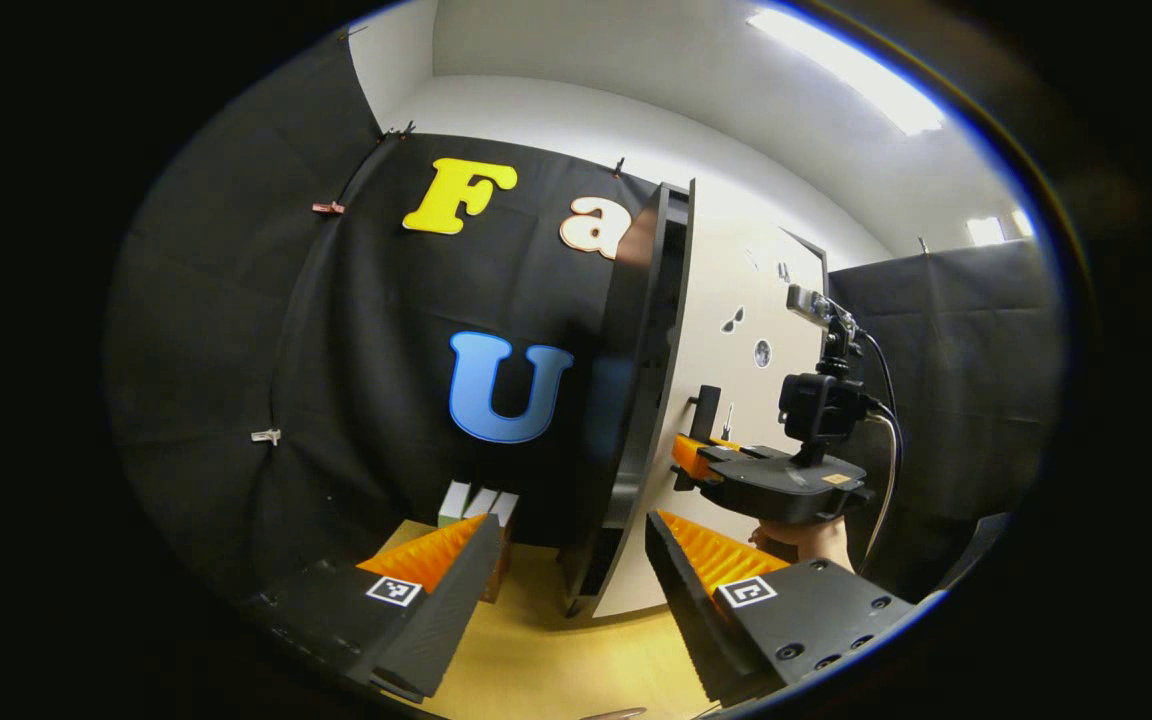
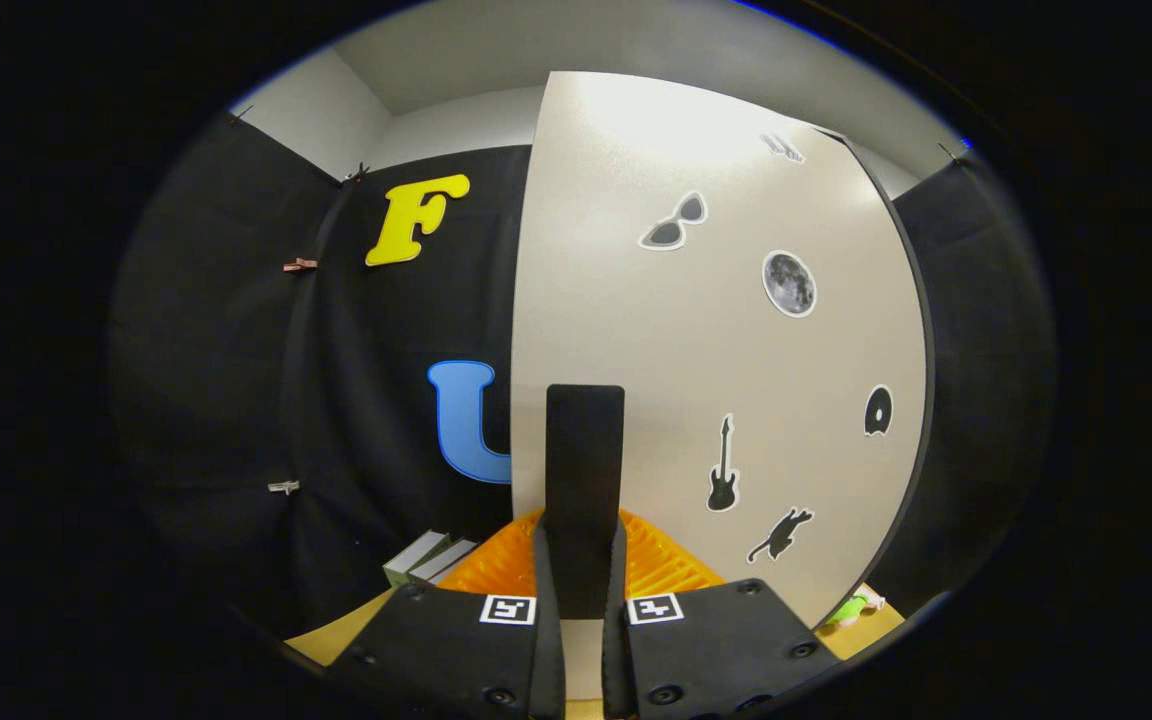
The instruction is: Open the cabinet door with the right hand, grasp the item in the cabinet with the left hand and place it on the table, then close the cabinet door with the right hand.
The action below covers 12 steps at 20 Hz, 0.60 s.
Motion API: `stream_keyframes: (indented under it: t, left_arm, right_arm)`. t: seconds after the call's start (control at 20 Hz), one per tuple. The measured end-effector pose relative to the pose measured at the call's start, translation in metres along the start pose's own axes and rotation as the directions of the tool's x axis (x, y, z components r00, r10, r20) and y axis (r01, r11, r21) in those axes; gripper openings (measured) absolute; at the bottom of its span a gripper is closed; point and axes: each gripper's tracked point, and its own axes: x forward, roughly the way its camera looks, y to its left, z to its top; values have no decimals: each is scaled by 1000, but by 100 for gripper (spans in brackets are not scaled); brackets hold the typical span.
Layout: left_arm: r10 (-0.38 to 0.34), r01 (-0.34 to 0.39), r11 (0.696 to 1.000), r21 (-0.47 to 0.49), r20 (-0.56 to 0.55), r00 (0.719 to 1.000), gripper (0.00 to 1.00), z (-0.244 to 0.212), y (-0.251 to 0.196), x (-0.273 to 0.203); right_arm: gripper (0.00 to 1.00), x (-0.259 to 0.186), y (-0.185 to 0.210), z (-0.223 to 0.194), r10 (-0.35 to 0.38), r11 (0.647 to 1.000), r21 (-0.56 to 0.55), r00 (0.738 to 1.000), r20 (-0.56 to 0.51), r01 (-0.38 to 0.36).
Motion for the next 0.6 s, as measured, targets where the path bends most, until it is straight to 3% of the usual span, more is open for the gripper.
stream_keyframes:
  t: [0.6]
  left_arm:
    - [-131,132,990,48,-30,991,92,-9,-58,-37]
  right_arm:
    - [18,-48,-23,5,9,1000,0,1000,-9,-9]
